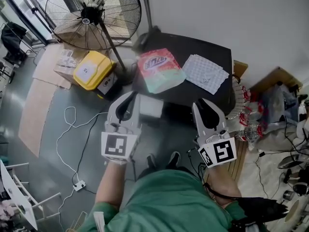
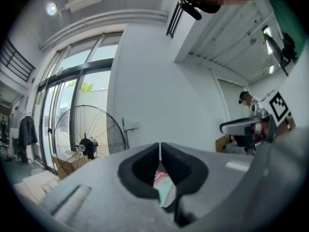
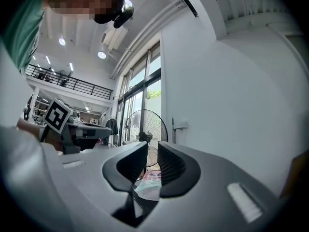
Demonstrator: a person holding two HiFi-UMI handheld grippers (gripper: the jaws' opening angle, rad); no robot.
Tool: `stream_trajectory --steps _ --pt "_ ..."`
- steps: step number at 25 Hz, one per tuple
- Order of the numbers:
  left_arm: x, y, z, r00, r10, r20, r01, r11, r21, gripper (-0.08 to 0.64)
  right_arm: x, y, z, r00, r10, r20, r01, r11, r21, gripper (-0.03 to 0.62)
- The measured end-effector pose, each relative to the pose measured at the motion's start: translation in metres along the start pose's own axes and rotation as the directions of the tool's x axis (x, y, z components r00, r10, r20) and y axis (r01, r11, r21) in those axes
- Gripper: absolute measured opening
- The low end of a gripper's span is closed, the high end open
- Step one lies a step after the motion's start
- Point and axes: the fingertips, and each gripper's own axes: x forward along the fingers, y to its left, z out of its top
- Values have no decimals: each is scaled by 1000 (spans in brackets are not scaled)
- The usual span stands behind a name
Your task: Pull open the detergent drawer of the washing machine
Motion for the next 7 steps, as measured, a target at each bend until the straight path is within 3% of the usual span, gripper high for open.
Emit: stream_trajectory --steps 7 --pt "-1 0 -7 1000 -2 -12 3 1000 25 9 1 0 -5 1000 6 -2 -6 1000 6 63"
